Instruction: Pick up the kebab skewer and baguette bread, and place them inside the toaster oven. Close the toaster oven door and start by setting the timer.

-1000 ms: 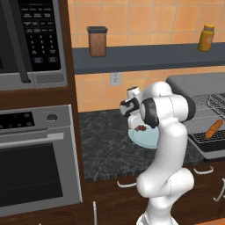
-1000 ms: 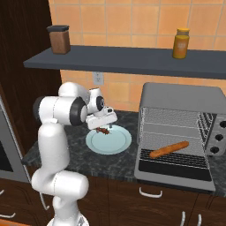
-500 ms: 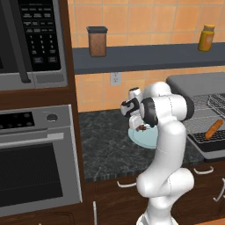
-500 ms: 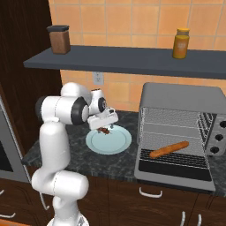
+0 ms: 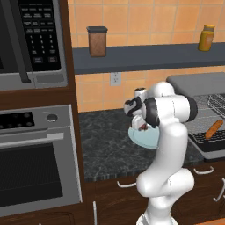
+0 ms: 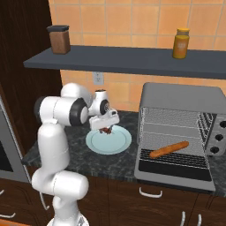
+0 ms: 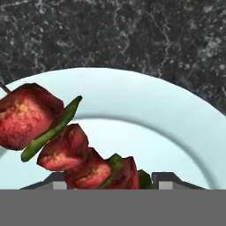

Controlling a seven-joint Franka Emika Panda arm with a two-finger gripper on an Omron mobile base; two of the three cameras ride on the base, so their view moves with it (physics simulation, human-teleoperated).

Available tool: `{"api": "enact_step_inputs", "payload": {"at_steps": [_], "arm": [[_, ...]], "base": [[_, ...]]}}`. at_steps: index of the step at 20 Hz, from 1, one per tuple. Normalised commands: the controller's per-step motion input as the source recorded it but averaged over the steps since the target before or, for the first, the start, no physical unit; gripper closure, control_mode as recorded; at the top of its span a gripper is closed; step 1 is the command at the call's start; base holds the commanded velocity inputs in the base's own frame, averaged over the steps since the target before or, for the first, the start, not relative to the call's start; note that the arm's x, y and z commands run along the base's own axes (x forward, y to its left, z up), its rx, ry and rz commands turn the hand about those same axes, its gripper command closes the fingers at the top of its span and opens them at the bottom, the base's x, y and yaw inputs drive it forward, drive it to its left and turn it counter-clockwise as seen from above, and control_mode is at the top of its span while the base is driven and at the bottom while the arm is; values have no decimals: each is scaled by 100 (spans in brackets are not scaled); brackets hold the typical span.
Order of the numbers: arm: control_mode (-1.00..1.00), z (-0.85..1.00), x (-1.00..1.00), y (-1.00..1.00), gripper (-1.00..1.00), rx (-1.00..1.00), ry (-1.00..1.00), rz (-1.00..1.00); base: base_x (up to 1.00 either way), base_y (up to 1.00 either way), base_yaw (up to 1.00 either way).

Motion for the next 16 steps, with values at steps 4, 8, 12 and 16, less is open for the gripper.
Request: {"api": "enact_step_inputs", "payload": {"at_steps": [4, 8, 12, 16], "arm": [[-100, 23, -42, -4, 100, 8, -12, 0], [-100, 84, -80, -1, 100, 4, -19, 0], [-100, 84, -100, -14, 100, 0, -19, 0], [-100, 60, -100, -35, 100, 0, -16, -1]], "base": [[0, 0, 0], [0, 0, 0], [0, 0, 0], [0, 0, 0]]}}
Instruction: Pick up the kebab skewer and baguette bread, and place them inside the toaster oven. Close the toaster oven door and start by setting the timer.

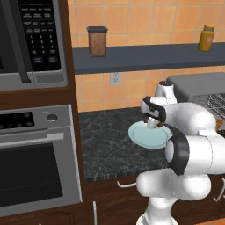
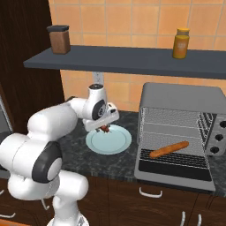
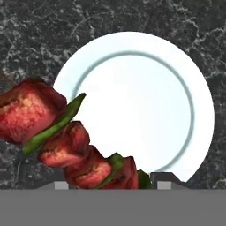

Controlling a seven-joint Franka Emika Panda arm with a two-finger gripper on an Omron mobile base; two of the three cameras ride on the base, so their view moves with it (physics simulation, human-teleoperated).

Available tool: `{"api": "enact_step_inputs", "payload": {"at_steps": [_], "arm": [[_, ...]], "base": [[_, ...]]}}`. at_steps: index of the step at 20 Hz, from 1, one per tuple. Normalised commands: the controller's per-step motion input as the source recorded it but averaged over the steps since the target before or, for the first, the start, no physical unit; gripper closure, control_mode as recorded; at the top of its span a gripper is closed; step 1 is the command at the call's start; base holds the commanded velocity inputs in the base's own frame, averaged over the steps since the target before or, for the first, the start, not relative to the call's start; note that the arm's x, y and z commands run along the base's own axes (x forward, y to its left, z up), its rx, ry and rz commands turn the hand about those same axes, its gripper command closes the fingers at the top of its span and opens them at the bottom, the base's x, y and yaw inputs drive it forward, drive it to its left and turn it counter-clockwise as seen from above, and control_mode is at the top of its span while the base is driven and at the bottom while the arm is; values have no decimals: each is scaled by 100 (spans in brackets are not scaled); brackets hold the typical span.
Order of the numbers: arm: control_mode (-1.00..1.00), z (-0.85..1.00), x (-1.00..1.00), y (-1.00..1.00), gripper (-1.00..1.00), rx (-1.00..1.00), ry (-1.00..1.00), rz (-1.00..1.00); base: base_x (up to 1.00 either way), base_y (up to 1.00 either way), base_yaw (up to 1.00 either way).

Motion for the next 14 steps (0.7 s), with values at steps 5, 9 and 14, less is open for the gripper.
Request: {"api": "enact_step_inputs", "payload": {"at_steps": [5, 9, 14], "arm": [[-100, 54, -100, -64, 100, 1, -2, -21], [-100, 37, -93, -82, 100, 0, 0, -36], [-100, 30, -65, -79, 100, 0, 0, -52]], "base": [[0, 0, 0], [0, 0, 0], [0, 0, 0]]}}
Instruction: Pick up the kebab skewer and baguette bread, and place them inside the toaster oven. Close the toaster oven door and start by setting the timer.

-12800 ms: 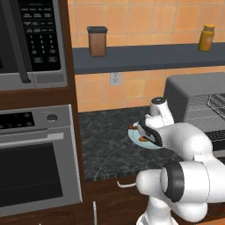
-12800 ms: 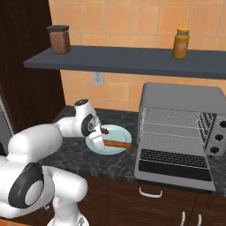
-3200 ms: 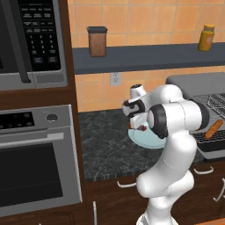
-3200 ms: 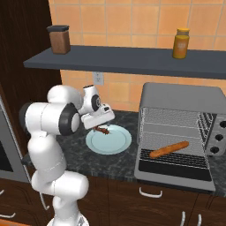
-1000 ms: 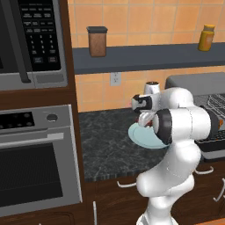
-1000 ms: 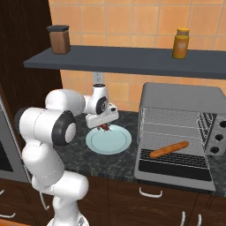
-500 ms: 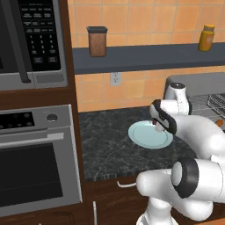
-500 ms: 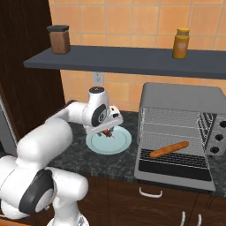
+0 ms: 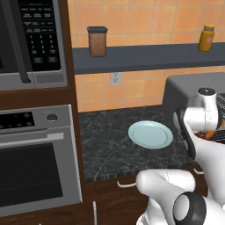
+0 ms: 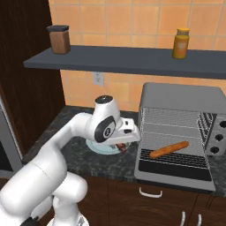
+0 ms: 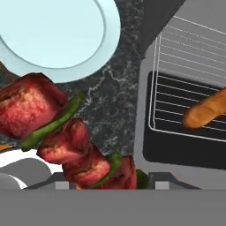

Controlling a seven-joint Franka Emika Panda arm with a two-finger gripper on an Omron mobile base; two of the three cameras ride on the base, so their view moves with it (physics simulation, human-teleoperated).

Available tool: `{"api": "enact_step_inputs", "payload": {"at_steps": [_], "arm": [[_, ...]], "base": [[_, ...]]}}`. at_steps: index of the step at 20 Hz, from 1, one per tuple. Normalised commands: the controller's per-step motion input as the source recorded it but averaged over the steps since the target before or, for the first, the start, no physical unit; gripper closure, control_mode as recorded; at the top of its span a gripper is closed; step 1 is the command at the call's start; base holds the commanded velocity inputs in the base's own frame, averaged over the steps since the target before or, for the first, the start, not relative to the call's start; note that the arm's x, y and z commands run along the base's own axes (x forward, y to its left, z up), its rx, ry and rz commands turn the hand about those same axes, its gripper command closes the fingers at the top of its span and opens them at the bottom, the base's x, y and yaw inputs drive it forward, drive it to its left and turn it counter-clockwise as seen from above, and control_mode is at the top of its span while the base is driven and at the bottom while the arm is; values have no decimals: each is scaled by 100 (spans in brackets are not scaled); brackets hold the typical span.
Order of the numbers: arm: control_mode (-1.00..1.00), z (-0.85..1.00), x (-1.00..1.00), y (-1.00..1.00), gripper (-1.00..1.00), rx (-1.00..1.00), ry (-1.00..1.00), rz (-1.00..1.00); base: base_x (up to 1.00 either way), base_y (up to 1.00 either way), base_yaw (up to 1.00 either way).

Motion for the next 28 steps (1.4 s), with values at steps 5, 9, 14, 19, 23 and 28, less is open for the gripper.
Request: {"api": "enact_step_inputs", "payload": {"at_steps": [5, 9, 14, 19, 23, 28], "arm": [[-100, 27, -34, -90, 100, 0, 0, -56], [-100, 20, 0, -100, 100, 0, 0, -57], [-100, 3, 14, -95, 100, 5, 0, -47], [-100, 0, 20, -49, 100, 16, 0, -51], [-100, 0, 28, -32, 100, 23, -7, -30], [-100, -22, 33, -30, 100, 21, -9, -18]], "base": [[0, 0, 0], [0, 0, 0], [0, 0, 0], [0, 0, 0], [0, 0, 0], [0, 0, 0]]}}
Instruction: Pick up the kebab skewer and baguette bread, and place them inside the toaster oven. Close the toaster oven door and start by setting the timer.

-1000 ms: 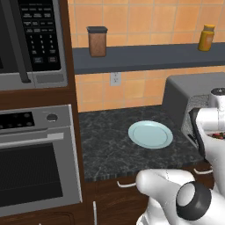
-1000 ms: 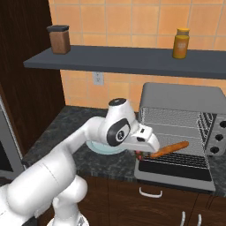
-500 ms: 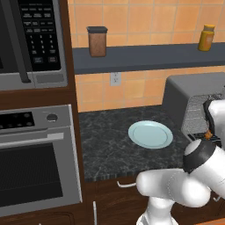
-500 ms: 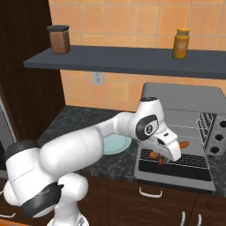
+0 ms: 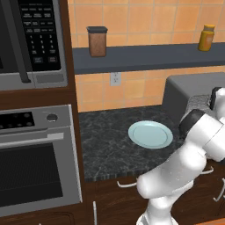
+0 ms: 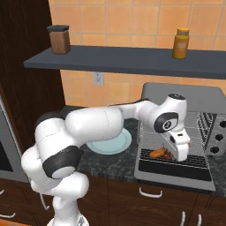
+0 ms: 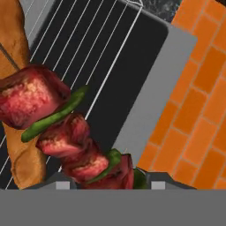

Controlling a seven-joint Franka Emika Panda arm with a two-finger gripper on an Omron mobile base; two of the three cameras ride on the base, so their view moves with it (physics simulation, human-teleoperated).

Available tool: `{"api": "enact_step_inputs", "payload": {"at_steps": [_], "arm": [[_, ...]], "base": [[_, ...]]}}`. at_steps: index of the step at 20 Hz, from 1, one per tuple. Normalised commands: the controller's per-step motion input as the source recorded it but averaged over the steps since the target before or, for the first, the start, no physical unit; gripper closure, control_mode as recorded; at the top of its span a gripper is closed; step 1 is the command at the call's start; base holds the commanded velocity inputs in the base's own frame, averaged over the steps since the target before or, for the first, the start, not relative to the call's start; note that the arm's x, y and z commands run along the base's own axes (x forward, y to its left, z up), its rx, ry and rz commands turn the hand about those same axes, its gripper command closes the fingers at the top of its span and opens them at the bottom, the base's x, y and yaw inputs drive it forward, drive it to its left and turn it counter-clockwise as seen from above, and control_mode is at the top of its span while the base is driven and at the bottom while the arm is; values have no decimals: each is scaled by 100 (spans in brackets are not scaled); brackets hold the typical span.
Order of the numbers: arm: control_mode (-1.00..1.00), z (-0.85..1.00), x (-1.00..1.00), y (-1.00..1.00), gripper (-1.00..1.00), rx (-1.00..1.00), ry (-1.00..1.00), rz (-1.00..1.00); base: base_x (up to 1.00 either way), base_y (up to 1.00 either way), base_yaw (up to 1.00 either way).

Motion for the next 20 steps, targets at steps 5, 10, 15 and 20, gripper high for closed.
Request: {"api": "enact_step_inputs", "payload": {"at_steps": [5, 10, 15, 20], "arm": [[-100, -39, 33, -21, 100, 11, -13, -18], [-100, -33, 37, -10, 100, 1, -13, -9], [-100, -5, 24, -36, 100, 0, -4, 0], [-100, -16, 0, -21, 100, 0, -2, 0]], "base": [[0, 0, 0], [0, 0, 0], [0, 0, 0], [0, 0, 0]]}}
